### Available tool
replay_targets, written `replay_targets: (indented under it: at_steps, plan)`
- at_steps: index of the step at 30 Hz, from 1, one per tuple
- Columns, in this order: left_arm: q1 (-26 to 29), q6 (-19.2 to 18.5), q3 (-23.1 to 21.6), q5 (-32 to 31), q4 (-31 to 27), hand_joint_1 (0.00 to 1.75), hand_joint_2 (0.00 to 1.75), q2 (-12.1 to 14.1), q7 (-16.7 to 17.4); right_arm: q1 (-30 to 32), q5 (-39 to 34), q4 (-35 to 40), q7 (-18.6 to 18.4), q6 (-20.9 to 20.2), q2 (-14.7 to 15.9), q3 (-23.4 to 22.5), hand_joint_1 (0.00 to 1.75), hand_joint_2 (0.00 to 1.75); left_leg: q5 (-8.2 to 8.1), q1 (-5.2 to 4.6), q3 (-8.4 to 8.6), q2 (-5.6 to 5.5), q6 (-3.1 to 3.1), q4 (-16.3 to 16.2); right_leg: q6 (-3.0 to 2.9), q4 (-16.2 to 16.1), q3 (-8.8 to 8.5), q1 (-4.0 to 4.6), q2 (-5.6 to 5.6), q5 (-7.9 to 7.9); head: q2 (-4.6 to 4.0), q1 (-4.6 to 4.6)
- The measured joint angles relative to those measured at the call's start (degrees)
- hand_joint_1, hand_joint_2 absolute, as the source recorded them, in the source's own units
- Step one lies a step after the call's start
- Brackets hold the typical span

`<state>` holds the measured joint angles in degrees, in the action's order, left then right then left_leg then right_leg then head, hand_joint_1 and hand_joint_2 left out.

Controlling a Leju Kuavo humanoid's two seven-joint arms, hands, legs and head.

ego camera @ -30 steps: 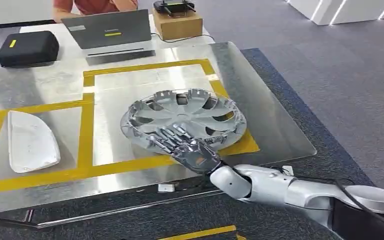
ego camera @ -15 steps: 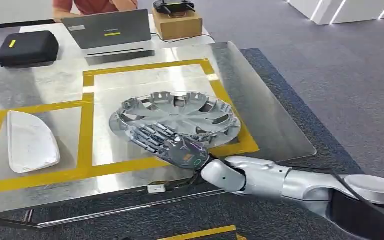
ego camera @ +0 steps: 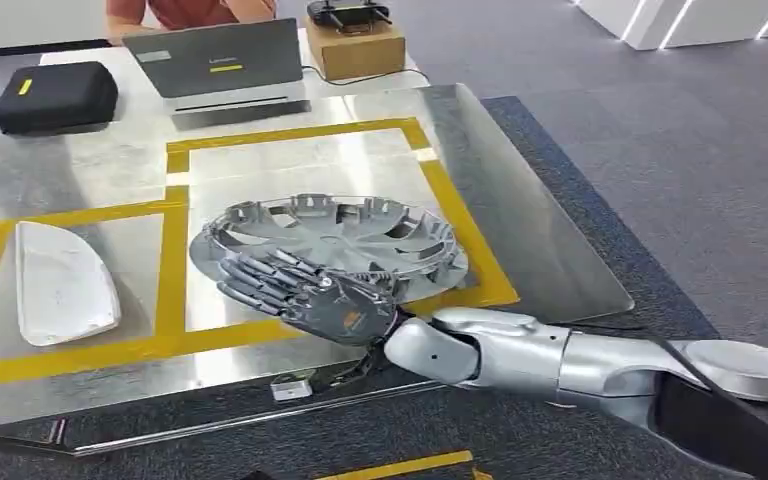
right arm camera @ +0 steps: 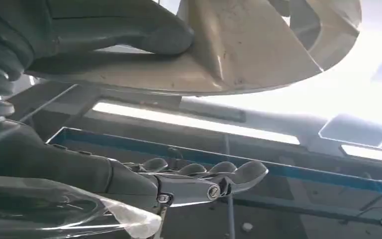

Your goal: Take the parts from the cabinet and place them on the table.

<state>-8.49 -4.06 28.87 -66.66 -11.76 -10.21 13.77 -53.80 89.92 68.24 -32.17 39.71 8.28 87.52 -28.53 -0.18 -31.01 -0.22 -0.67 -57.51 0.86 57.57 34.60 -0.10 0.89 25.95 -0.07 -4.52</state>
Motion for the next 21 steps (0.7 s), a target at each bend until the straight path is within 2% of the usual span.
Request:
replay_targets:
  at_steps: [9,16,21]
  plan:
    - [-0.1,-0.8,-0.4,-0.4,-0.1,0.0,0.0,-0.1,0.0,0.1,0.0,0.0,-0.4,0.0,0.0,0.0,0.0,1.75,0.0,0.0,0.0,0.0,0.0,0.0,0.0,0.0,0.01,0.0,0.0,0.0,0.0,0.02]
    - [-0.1,-0.4,-0.3,-1.5,-0.5,0.0,0.0,-0.1,-0.5,1.3,0.0,-0.6,-3.6,0.0,0.0,0.0,0.0,1.75,0.0,0.0,0.0,0.0,0.0,0.0,0.0,0.0,0.01,0.0,0.01,0.0,0.0,0.02]
    - [0.1,0.5,0.9,-2.3,-0.4,0.0,0.0,-0.2,-1.1,2.9,-0.1,-5.0,-7.5,0.0,0.1,0.0,0.0,1.75,0.0,0.0,0.0,0.0,0.0,0.0,0.0,0.0,0.01,0.0,0.01,0.0,0.0,0.02]
